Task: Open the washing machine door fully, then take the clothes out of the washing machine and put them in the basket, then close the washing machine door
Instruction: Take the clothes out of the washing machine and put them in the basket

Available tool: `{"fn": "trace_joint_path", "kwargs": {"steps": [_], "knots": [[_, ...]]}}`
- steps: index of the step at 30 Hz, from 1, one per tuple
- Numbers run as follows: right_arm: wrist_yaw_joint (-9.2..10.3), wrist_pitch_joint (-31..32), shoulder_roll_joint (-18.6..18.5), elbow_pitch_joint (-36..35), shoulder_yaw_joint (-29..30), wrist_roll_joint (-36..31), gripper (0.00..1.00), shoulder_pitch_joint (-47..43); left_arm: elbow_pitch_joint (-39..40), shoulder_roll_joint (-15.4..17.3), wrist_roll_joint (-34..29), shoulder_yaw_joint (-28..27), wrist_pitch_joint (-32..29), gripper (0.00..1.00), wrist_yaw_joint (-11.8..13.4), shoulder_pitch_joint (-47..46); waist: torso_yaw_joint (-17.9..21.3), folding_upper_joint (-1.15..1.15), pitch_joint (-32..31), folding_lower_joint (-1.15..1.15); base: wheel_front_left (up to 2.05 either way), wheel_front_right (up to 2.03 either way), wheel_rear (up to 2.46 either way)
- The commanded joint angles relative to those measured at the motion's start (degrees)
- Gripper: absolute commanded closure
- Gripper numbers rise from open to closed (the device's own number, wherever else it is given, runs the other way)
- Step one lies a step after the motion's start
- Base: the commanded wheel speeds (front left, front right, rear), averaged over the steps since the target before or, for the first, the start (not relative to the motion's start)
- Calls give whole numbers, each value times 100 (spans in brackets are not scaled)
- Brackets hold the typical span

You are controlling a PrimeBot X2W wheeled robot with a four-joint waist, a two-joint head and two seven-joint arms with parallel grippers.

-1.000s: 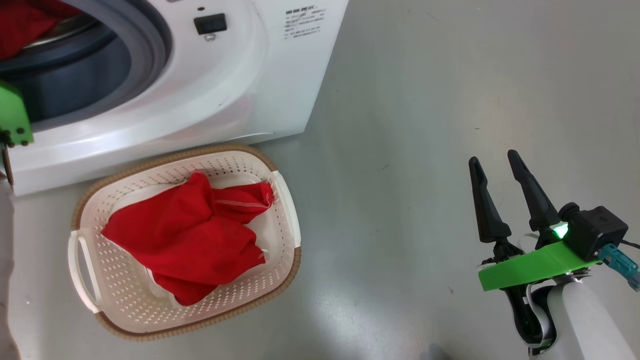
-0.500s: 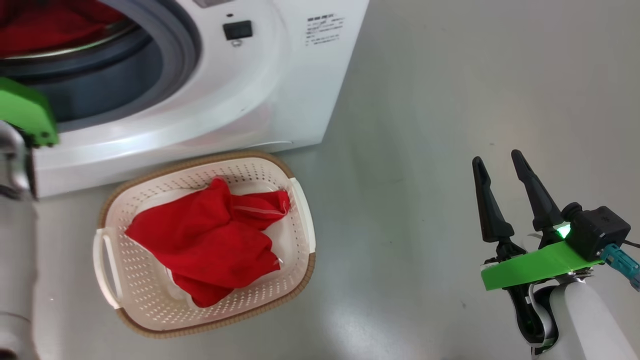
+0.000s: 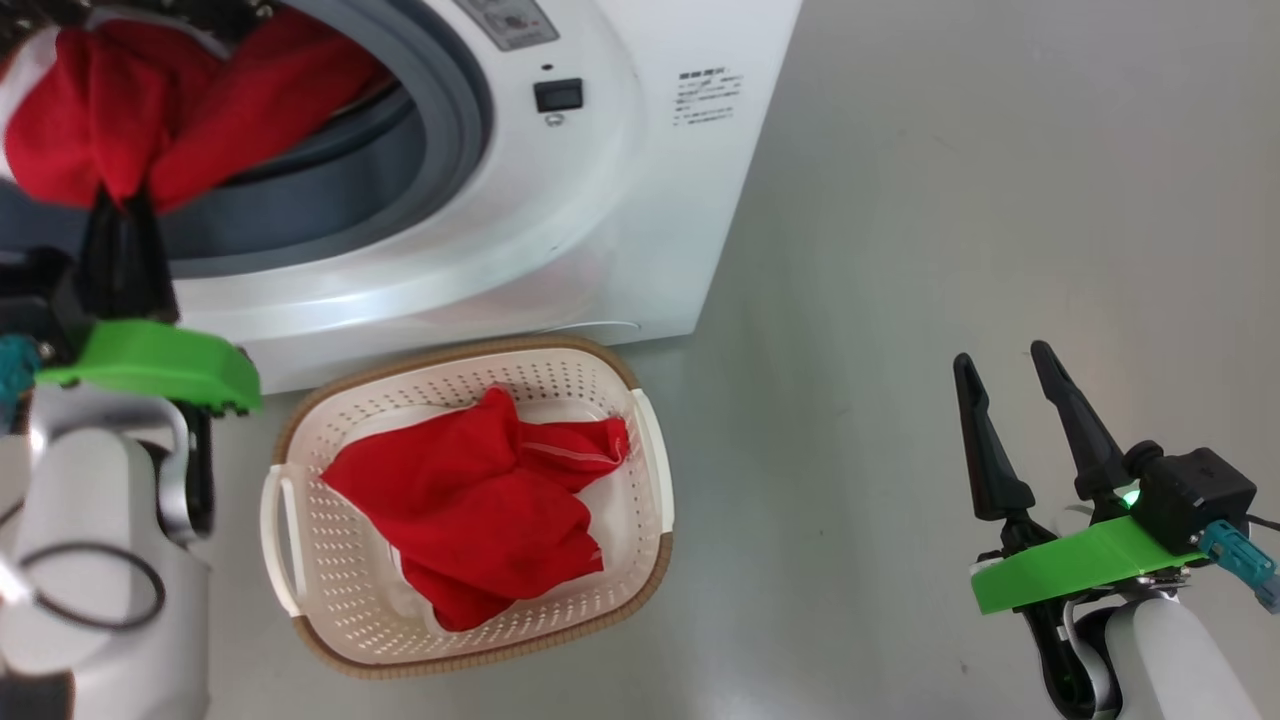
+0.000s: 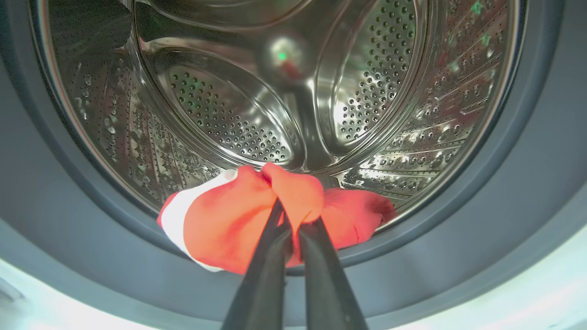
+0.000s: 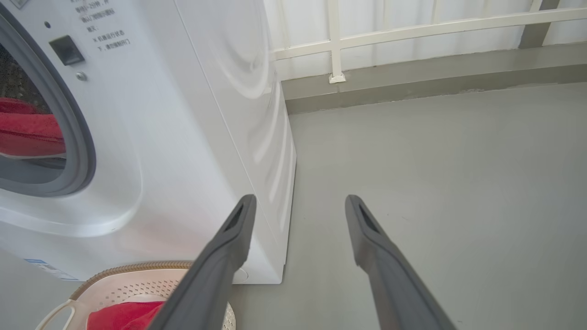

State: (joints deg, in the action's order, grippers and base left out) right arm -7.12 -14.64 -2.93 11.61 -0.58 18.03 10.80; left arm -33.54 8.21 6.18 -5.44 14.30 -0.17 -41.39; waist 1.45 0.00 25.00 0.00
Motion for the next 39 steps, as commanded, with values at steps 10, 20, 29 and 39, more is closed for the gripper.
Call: {"fn": "trace_joint_path", "kwargs": {"steps": [10, 20, 29, 39], "knots": [[-36, -36, 5, -94, -32, -53, 0, -143, 1776, -327, 54, -608, 70, 100, -432, 1025, -205, 0, -151, 0, 0, 0, 0], [-36, -36, 5, -98, -25, -43, 0, -134, 3124, -517, 81, -728, 70, 100, -575, 1530, -250, 0, -136, 0, 0, 0, 0], [-36, -36, 5, -101, -38, -32, 0, -133, 3591, -531, 271, -430, 70, 100, -412, 1972, -231, 0, -121, 0, 0, 0, 0], [-36, -36, 5, -125, -62, 5, 0, -77, 2391, -533, 520, 235, 70, 100, -388, 2272, -202, 0, 11, 0, 0, 0, 0]]}}
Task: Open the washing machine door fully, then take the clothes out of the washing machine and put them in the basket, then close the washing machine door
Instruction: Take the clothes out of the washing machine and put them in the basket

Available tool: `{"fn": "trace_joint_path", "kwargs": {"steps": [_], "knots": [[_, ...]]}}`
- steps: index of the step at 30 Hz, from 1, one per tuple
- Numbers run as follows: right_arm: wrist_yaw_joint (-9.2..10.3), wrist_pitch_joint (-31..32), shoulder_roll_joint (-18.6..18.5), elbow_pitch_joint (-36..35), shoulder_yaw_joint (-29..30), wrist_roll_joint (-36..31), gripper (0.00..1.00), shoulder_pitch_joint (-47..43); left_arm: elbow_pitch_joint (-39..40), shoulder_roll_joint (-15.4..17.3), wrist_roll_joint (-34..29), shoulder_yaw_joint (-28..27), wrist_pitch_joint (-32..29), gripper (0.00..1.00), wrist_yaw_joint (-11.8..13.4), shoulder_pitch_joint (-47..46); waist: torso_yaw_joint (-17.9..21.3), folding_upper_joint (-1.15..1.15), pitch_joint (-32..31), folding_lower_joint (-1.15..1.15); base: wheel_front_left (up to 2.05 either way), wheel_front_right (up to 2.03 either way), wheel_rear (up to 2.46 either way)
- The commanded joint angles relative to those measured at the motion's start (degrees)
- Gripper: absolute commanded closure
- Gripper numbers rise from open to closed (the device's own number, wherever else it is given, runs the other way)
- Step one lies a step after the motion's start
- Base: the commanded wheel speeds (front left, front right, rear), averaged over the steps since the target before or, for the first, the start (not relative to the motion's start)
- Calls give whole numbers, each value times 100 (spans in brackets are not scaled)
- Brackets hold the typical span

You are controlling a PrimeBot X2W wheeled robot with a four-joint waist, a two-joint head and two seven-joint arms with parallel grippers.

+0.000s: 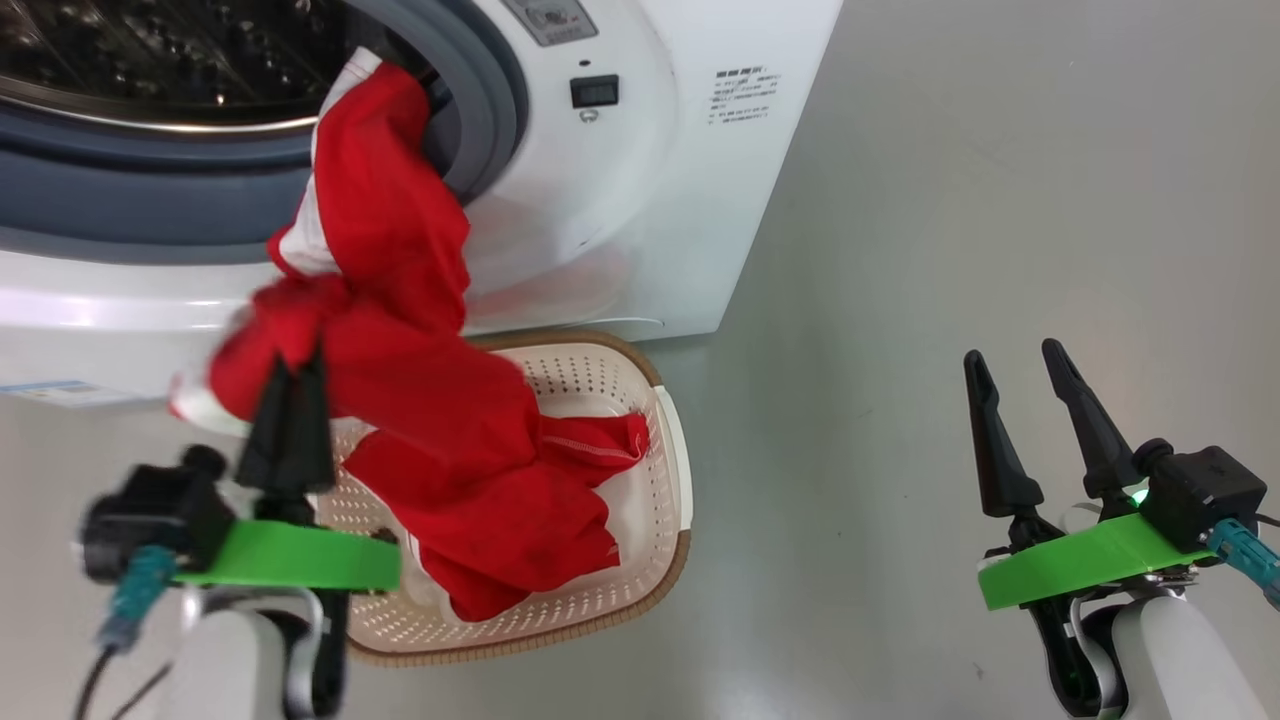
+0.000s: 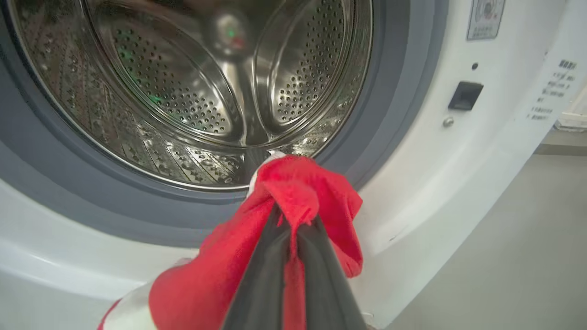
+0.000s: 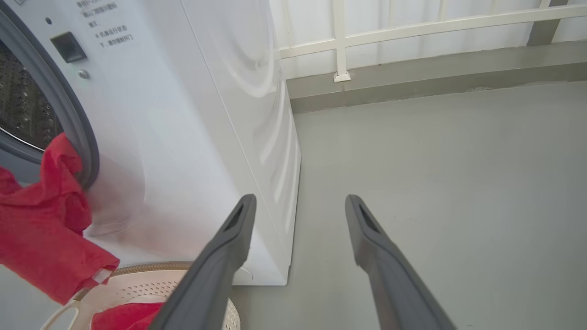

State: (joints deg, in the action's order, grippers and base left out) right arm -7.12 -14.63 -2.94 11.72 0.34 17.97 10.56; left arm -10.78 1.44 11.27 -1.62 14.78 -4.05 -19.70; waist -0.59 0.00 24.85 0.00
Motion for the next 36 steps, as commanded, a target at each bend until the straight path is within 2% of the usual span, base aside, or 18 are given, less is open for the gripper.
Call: {"fn": "trace_joint_path", "kwargs": {"steps": [1, 8, 17, 18, 21, 22, 24, 26, 28, 36], "knots": [[-36, -37, 6, -138, -161, 17, 0, -37, -69, 144, 47, -82, 21, 100, -7, 87, 8, 0, 60, 0, 0, 0, 0], [-36, -37, 6, -166, -217, 59, 0, 97, -1528, 144, 43, 403, 21, 100, -159, -271, 88, 0, 339, 0, 0, 0, 0], [-36, -37, 6, -230, -232, 77, 0, 276, -3127, 144, 11, 469, 22, 98, -234, -1082, 226, 0, 831, 0, 0, 0, 0], [-36, -37, 6, -237, -236, 78, 0, 300, -3255, 144, -16, 469, 22, 91, -237, -1172, 240, 0, 883, 0, 0, 0, 0], [-36, -37, 6, -265, -239, 81, 0, 374, -3520, 144, -74, 443, 22, 78, -242, -1433, 273, 0, 1037, 0, 0, 0, 0], [-36, -37, 6, -273, -236, 81, 0, 397, -3603, 144, -82, 430, 22, 63, -245, -1512, 280, 0, 1082, 0, 0, 0, 0], [-36, -37, 6, -283, -225, 77, 0, 436, -3716, 144, -99, 381, 22, 44, -246, -1655, 284, 0, 1138, 0, 0, 0, 0], [-36, -37, 6, -284, -217, 77, 0, 454, -3789, 144, -105, 322, 22, 17, -244, -1741, 289, 0, 1155, 0, 0, 0, 0], [-36, -37, 6, -279, -210, 73, 0, 460, -3832, 144, -109, 267, 22, 0, -245, -1787, 289, 0, 1153, 0, 0, 0, 0], [-36, -37, 6, -243, -196, 47, 0, 446, -3825, 143, -62, 161, 22, 0, -266, -1738, 241, 0, 1038, 0, 0, 0, 0]]}}
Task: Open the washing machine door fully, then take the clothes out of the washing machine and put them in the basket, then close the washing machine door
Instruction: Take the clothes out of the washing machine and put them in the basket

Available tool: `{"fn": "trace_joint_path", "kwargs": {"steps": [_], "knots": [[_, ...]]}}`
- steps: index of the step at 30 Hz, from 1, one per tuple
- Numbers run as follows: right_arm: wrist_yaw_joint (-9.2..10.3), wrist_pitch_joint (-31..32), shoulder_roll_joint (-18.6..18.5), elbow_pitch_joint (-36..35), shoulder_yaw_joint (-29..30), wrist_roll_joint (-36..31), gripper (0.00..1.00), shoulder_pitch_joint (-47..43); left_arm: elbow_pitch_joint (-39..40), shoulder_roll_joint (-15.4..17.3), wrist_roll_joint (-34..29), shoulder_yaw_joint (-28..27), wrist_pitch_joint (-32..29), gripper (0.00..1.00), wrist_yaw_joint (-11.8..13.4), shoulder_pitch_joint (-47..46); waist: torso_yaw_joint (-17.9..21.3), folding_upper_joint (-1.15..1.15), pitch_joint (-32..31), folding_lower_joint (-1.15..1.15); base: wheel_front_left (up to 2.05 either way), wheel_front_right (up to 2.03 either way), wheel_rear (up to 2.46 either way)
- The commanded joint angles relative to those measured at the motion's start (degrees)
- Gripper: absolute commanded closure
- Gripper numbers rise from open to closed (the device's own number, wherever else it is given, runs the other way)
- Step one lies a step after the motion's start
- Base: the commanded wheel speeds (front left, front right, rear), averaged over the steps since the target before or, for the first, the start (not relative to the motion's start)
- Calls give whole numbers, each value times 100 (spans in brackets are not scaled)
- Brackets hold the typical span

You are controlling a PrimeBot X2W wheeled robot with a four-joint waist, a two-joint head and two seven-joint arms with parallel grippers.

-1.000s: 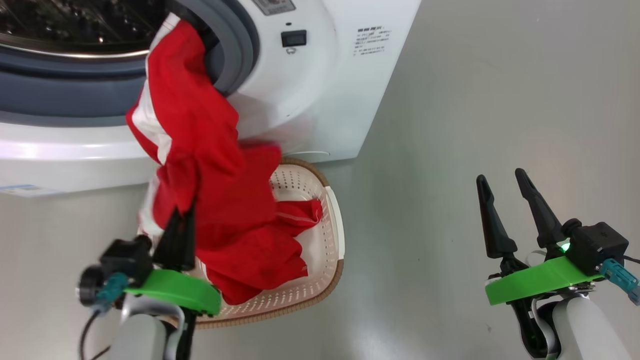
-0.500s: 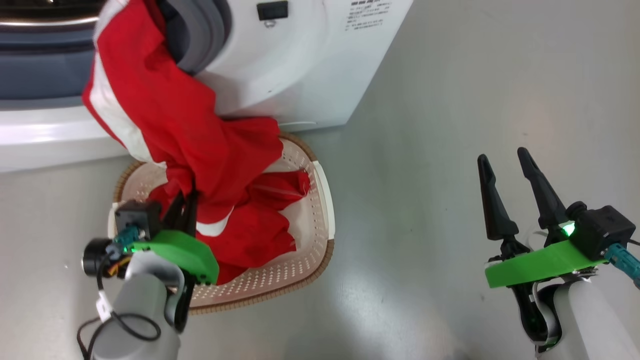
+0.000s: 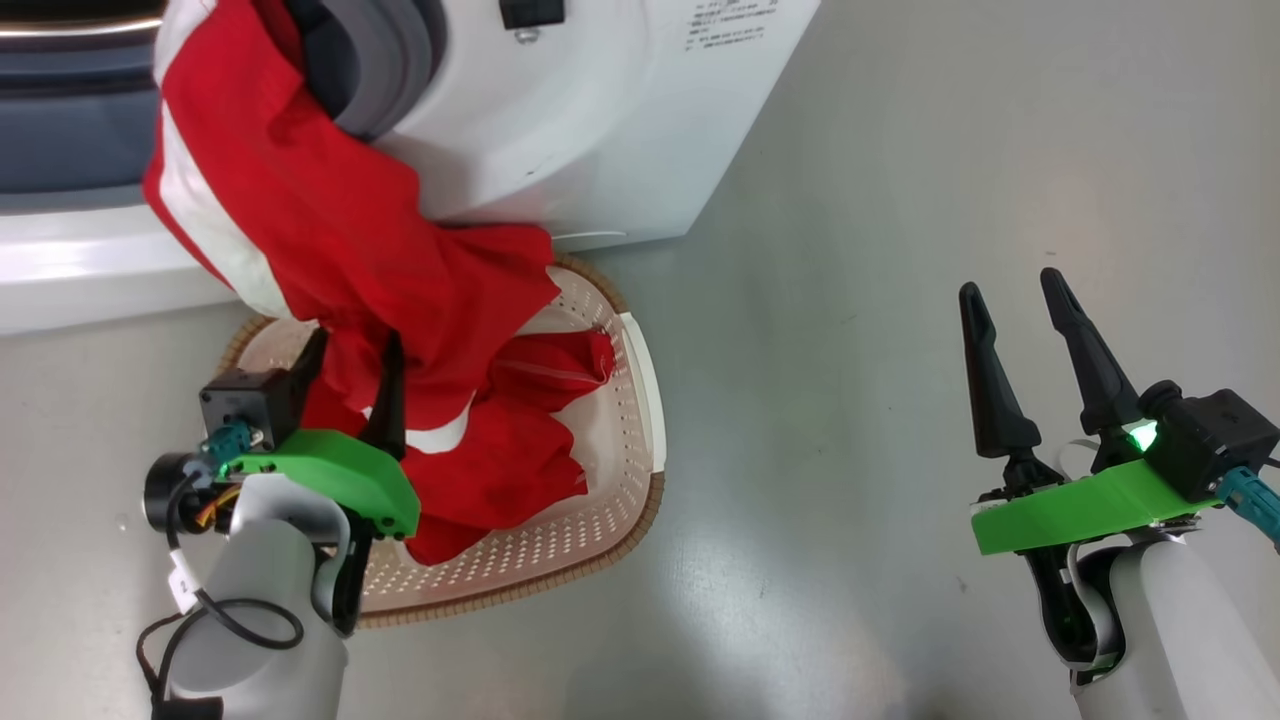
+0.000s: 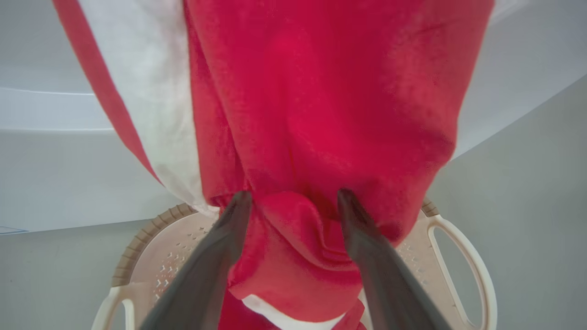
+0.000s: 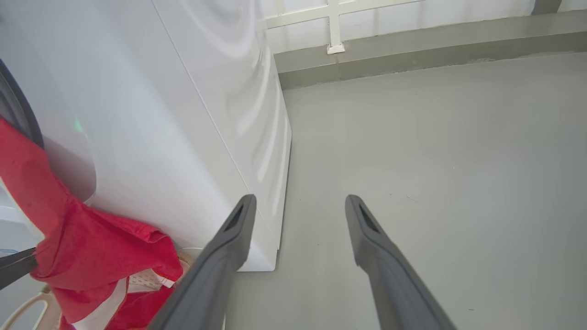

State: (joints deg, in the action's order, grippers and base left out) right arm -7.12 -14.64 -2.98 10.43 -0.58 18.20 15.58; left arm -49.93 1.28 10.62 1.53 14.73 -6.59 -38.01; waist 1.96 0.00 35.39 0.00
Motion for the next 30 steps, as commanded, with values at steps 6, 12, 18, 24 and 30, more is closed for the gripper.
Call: {"fn": "trace_joint_path", "kwargs": {"steps": [6, 12, 18, 24, 30], "knots": [[-36, -36, 11, -71, -136, -4, 0, -100, 315, 160, 96, -143, 27, 0, -36, 249, -83, 0, -197, 0, 0, 0, 0], [-36, -36, 11, -31, -146, -40, 0, -169, 858, 160, 165, -186, 27, 0, -55, 494, -128, 0, -416, 0, 0, 0, 0], [-36, -36, 11, -7, -85, -89, 0, -272, 1736, 160, 145, -225, 27, 0, -69, 827, -216, 0, -643, 0, 0, 0, 0], [-36, -36, 11, 15, -60, -104, 0, -326, 2470, 160, 94, -269, 27, 0, -76, 1166, -284, 0, -837, 0, 0, 0, 0], [-36, -36, 11, 22, -50, -113, 0, -403, 3139, 160, 23, -295, 27, 0, -42, 1557, -318, 0, -979, 0, 0, 0, 0]]}}
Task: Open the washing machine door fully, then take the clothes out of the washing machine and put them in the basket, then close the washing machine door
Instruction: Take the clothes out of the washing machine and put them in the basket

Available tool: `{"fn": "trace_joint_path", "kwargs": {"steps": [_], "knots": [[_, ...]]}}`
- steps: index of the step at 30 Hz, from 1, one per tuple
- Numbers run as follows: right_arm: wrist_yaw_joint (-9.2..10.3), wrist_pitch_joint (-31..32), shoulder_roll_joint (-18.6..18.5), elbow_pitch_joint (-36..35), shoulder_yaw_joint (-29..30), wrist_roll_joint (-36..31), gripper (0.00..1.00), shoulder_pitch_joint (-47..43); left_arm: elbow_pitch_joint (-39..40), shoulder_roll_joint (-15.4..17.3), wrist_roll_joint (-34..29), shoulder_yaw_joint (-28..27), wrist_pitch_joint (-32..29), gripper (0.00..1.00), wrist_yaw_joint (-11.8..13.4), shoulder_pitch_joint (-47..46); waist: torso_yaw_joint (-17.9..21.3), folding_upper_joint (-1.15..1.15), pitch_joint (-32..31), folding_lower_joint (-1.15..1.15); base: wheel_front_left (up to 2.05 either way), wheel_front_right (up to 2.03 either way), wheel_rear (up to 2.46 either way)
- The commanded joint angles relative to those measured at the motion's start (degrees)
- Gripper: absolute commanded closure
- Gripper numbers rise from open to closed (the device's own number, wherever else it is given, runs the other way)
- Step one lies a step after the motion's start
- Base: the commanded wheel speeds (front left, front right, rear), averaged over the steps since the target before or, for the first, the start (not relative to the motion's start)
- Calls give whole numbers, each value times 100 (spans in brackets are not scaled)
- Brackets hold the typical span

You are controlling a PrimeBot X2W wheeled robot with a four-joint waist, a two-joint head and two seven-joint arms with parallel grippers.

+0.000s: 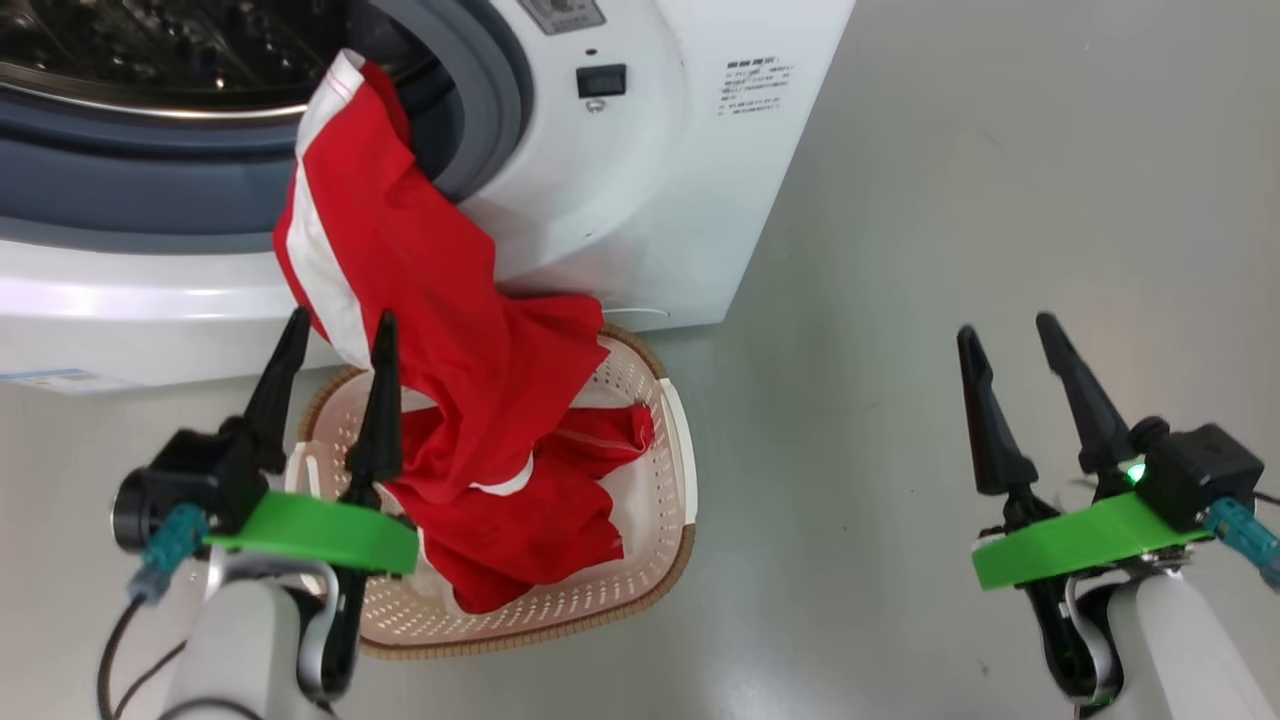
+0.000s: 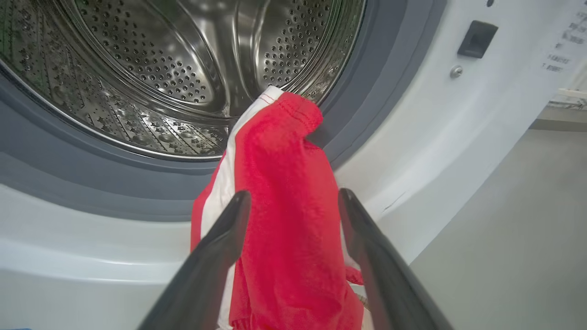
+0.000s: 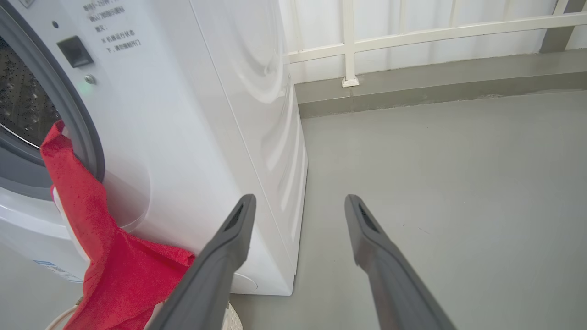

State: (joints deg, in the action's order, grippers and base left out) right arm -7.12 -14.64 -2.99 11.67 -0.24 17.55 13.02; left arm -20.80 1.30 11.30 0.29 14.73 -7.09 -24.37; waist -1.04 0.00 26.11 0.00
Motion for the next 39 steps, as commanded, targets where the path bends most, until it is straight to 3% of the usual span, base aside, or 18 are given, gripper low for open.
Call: {"fn": "trace_joint_path", "kwargs": {"steps": [1, 16, 39], "knots": [[-36, -36, 12, -102, -88, -47, 0, -160, 336, 158, -18, -183, 27, 0, 38, 271, -15, 0, -66, 0, 0, 0, 0], [-36, -36, 12, -150, -42, -30, 0, -210, 1139, 158, 124, -171, 27, 0, 349, 1003, -6, 0, -32, 0, 0, 0, 0], [-36, -36, 12, -116, -59, -21, 0, -195, 1158, 158, 142, -147, 27, 0, 390, 955, 13, 0, -101, 0, 0, 0, 0]]}}
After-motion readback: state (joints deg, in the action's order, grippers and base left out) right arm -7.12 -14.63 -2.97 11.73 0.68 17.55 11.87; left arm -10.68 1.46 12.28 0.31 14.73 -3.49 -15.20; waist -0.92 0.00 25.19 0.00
